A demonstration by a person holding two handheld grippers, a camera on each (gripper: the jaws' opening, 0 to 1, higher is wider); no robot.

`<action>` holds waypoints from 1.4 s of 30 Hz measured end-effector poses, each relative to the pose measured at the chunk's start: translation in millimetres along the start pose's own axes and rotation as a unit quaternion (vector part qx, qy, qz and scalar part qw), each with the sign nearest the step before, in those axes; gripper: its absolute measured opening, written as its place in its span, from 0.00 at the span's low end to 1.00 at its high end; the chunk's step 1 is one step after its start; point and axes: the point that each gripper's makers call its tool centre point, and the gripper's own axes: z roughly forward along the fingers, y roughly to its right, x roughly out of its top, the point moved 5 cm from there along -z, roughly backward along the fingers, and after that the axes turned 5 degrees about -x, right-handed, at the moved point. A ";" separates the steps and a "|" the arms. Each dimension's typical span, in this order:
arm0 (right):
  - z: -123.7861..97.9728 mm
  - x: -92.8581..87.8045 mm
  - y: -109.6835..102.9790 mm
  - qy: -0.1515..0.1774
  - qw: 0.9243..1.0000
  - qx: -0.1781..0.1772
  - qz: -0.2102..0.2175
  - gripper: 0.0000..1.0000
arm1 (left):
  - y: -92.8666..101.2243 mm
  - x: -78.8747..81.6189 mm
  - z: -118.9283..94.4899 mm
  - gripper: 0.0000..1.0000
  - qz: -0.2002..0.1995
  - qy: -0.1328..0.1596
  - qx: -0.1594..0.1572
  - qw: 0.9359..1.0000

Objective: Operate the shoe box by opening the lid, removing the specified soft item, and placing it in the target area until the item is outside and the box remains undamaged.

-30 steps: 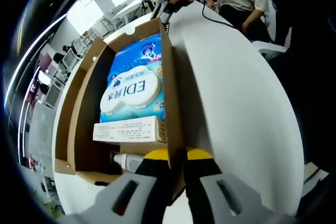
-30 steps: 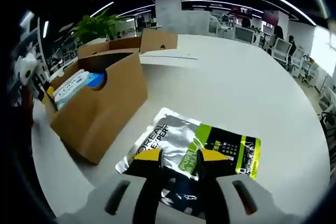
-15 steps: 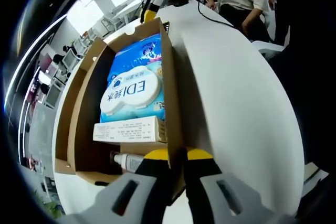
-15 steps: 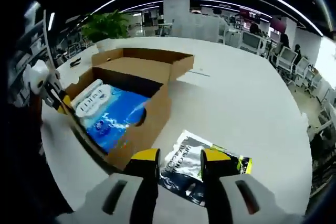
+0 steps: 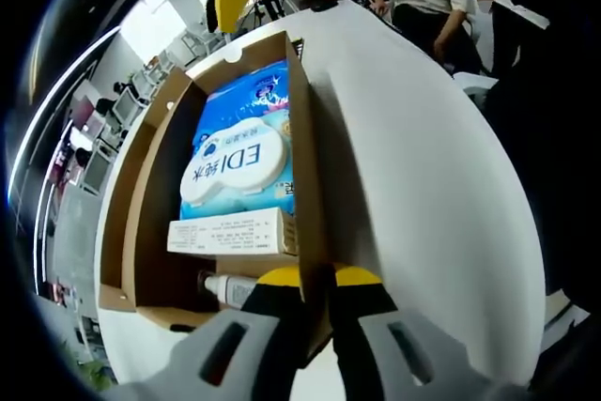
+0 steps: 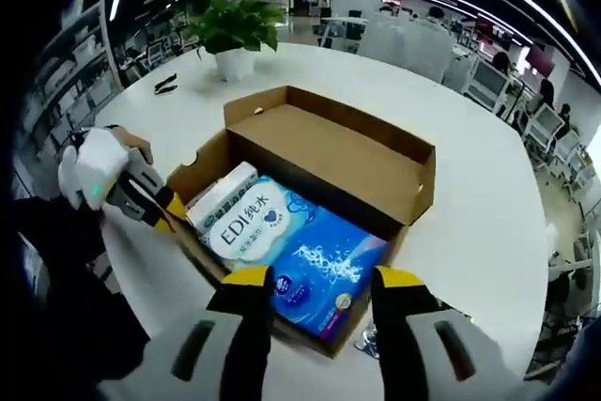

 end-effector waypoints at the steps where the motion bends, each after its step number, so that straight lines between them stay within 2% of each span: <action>1: 2.2 0.8 -1.4 -0.008 1.000 -0.003 0.003 0.48 | 0.2 -0.2 -0.2 0.08 0.001 0.000 0.000 1.000; 2: 5.7 2.0 -5.6 -0.015 1.000 -0.008 0.011 0.50 | 0.2 -0.3 -0.3 0.08 0.001 0.001 0.000 1.000; 5: 13.5 -2.5 -19.1 -0.035 0.999 -0.005 0.006 0.50 | 1.3 -1.0 -0.5 0.08 0.002 0.002 0.000 1.000; 6: 17.7 -6.1 -22.3 -0.052 0.999 -0.009 0.011 0.50 | 2.3 -1.3 -0.7 0.08 0.003 0.001 0.000 1.000; 9: 27.2 -10.6 -21.8 -0.077 0.997 -0.019 0.012 0.51 | 5.0 -1.8 -1.0 0.08 0.003 0.001 0.001 1.000; 12: 35.6 -14.5 -20.5 -0.094 0.995 -0.030 0.031 0.52 | 6.9 -2.0 -1.4 0.08 0.004 0.000 0.003 1.000; 20: 58.1 -13.7 -18.9 -0.118 0.990 -0.035 0.069 0.62 | 7.1 -2.1 -1.2 0.08 0.004 -0.002 0.004 1.000; 24: 70.8 -14.9 -10.3 -0.140 0.986 -0.060 0.073 0.63 | 7.6 -2.3 -1.0 0.08 0.006 -0.005 0.007 1.000; 27: 78.5 -22.1 -5.9 -0.156 0.982 -0.073 0.079 0.61 | 8.0 -2.5 -0.8 0.09 0.008 -0.008 0.009 1.000; 28: 81.4 -22.5 -6.0 -0.158 0.982 -0.067 0.080 0.59 | 8.2 -2.5 -0.8 0.09 0.008 -0.008 0.009 1.000; 31: 82.4 -21.1 -6.8 -0.163 0.978 -0.075 0.106 0.58 | 7.6 -2.8 -0.9 0.09 0.008 -0.007 0.008 1.000; 34: 86.4 -20.6 -6.6 -0.174 0.977 -0.077 0.096 0.58 | 8.0 -2.7 -1.1 0.09 0.008 -0.007 0.008 1.000; 42: 96.8 -16.8 1.0 -0.205 0.970 -0.087 0.102 0.58 | 7.3 -2.9 -1.1 0.09 0.010 -0.008 0.008 1.000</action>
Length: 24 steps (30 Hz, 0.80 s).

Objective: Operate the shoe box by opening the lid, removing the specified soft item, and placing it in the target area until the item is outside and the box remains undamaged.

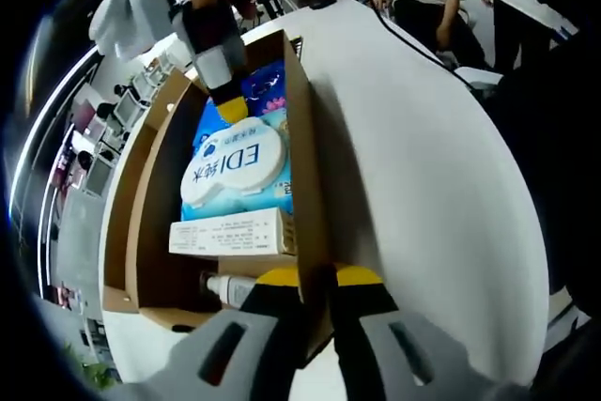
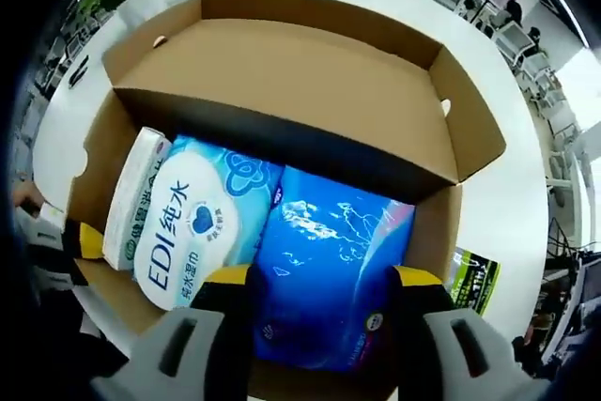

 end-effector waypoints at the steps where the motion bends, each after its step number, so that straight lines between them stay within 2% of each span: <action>1: 0.3 -0.6 -0.1 -0.002 1.000 0.000 0.002 0.58 | -1.1 -0.2 0.2 0.09 -0.001 0.000 0.000 1.000; 10: 3.8 -0.6 -5.2 -0.012 0.999 -0.026 0.026 0.59 | -2.6 0.0 0.2 0.08 -0.001 0.000 0.000 1.000; 13: 1.8 -2.2 -10.9 -0.008 0.999 -0.043 0.018 0.59 | -2.3 0.2 0.2 0.08 0.000 -0.001 0.000 1.000; 16: -1.2 -1.0 -15.8 0.005 0.999 -0.043 -0.001 0.58 | -1.7 0.2 0.1 0.08 0.001 -0.002 -0.001 1.000; 20: -4.8 2.6 -25.8 0.027 0.999 -0.022 -0.029 0.58 | -0.9 0.3 -0.1 0.08 0.003 -0.002 -0.001 1.000; 24: -3.6 3.2 -19.4 0.033 0.999 -0.020 -0.034 0.61 | 0.1 0.4 -0.1 0.08 0.003 -0.002 -0.001 1.000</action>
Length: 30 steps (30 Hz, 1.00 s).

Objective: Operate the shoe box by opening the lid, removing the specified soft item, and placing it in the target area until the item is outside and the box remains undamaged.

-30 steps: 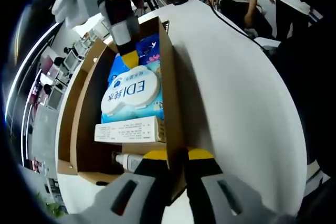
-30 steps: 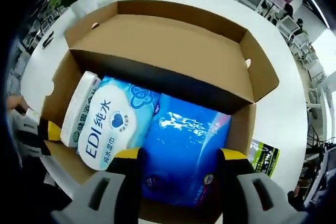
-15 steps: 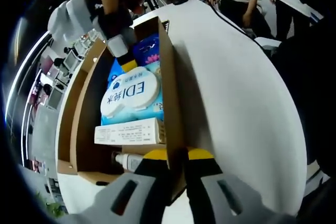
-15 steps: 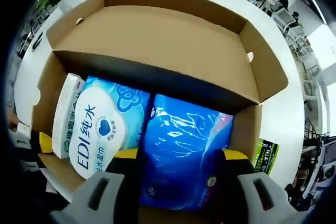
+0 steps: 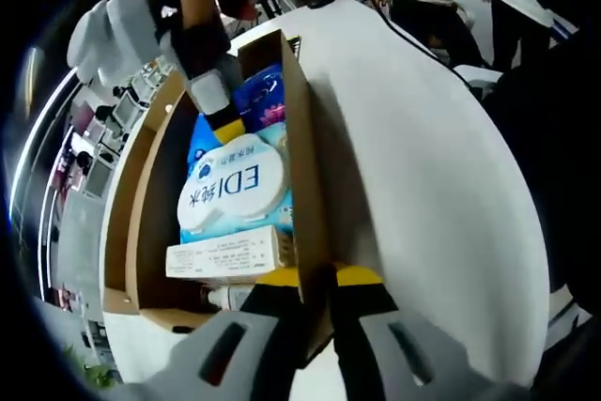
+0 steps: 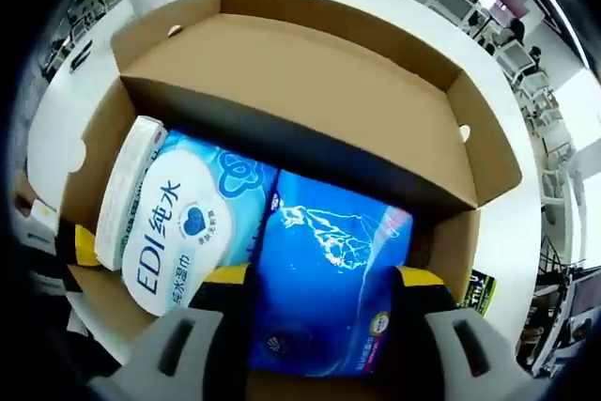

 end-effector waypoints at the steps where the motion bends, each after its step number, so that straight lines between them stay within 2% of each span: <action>1: 0.3 -1.1 1.1 0.000 1.000 0.000 0.000 0.63 | 0.1 0.0 0.0 0.08 0.000 0.000 0.000 1.000; 4: 2.1 -5.3 3.7 0.000 1.000 -0.004 0.000 0.69 | -0.2 -0.3 0.4 0.08 0.000 0.000 0.000 1.000; 6: 4.3 -9.2 5.7 -0.006 1.000 0.001 0.020 0.72 | -0.2 -0.4 0.5 0.08 0.000 0.000 0.000 1.000; 7: 6.6 -10.3 2.7 -0.006 0.999 0.025 0.041 0.71 | -0.1 -0.4 0.5 0.08 0.000 0.000 0.000 1.000; 10: 12.6 -16.8 1.3 -0.017 0.995 0.053 0.085 0.69 | -1.0 -1.0 0.7 0.09 0.000 0.000 0.000 1.000; 12: 13.7 -14.7 4.0 -0.015 0.996 0.047 0.073 0.69 | -1.2 -1.1 0.8 0.09 0.000 0.001 0.000 1.000; 18: 19.8 -8.9 5.3 -0.039 0.996 0.036 0.069 0.69 | -2.0 -1.1 1.1 0.09 -0.001 0.000 0.001 1.000; 30: 31.9 -10.6 -0.4 -0.072 0.995 0.006 0.065 0.73 | -0.2 -0.5 1.1 0.09 -0.001 -0.005 0.004 1.000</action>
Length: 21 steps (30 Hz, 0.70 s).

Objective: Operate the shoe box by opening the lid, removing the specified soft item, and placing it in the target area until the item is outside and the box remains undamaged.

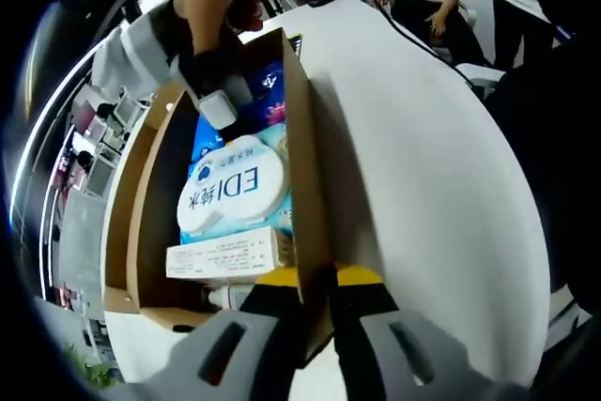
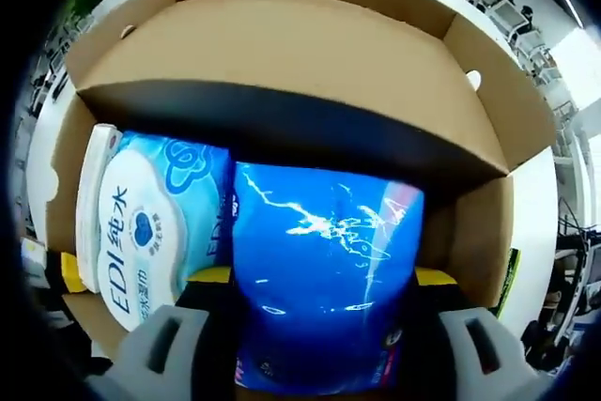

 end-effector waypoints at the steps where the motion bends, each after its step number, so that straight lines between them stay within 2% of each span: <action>1: 1.1 -1.2 -1.3 -0.004 1.000 -0.005 -0.002 0.74 | 0.3 0.1 0.0 0.09 0.000 0.000 0.000 1.000; 10: 1.0 -7.7 -2.4 -0.015 1.000 0.024 0.005 0.75 | 1.2 0.7 -0.3 0.09 0.001 -0.001 0.001 1.000; 13: 3.9 -1.9 0.6 -0.021 0.999 0.028 0.005 0.76 | 0.8 0.5 -0.4 0.09 0.001 0.001 0.000 1.000; 21: 4.1 -1.9 0.6 -0.008 0.999 0.030 0.005 0.76 | 0.6 0.6 -0.9 0.09 0.002 0.000 0.001 1.000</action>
